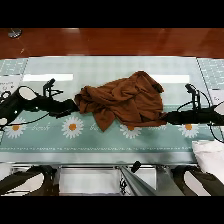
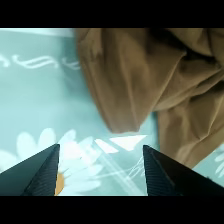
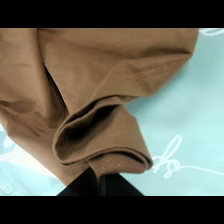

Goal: Fold the shirts.

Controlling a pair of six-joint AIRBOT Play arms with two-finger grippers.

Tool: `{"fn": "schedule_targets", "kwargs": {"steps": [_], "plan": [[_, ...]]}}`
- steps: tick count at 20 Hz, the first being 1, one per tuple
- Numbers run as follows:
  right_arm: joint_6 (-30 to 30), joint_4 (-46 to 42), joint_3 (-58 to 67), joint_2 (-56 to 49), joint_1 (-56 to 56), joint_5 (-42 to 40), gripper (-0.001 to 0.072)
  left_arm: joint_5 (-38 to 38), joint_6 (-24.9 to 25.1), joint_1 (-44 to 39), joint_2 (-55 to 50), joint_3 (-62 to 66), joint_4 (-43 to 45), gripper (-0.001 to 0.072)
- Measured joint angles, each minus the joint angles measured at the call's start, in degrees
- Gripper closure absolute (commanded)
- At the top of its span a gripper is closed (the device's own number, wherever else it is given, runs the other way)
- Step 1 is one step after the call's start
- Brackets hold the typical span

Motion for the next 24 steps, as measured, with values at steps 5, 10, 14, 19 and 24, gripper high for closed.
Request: {"fn": "schedule_targets", "kwargs": {"steps": [5, 10, 14, 19, 24], "plan": [[0.2, -0.2, 0.0, 0.0, 0.0, -0.2, 0.0677, 6.0, 1.6, -4.0, -4.4, -1.6, -6.5, 0.0169], [1.1, -0.2, 0.0, 0.0, 0.0, 0.4, 0.0677, 15.3, 1.9, -6.1, -8.1, -0.4, -12.9, 0.0685], [1.3, -0.2, 1.3, 0.0, 0.0, 1.7, 0.0678, 14.0, 4.6, -4.2, -6.1, 4.9, -14.8, 0.0686], [1.4, 2.0, 15.3, 2.4, 0.0, 7.7, 0.0678, 7.3, 7.8, 0.0, 9.3, 16.5, -15.5, 0.0686], [4.7, 1.9, 41.9, 8.6, -1.9, 4.6, 0.0679, 11.0, 8.6, 9.0, 28.9, 35.2, -16.0, 0.0686]]}}
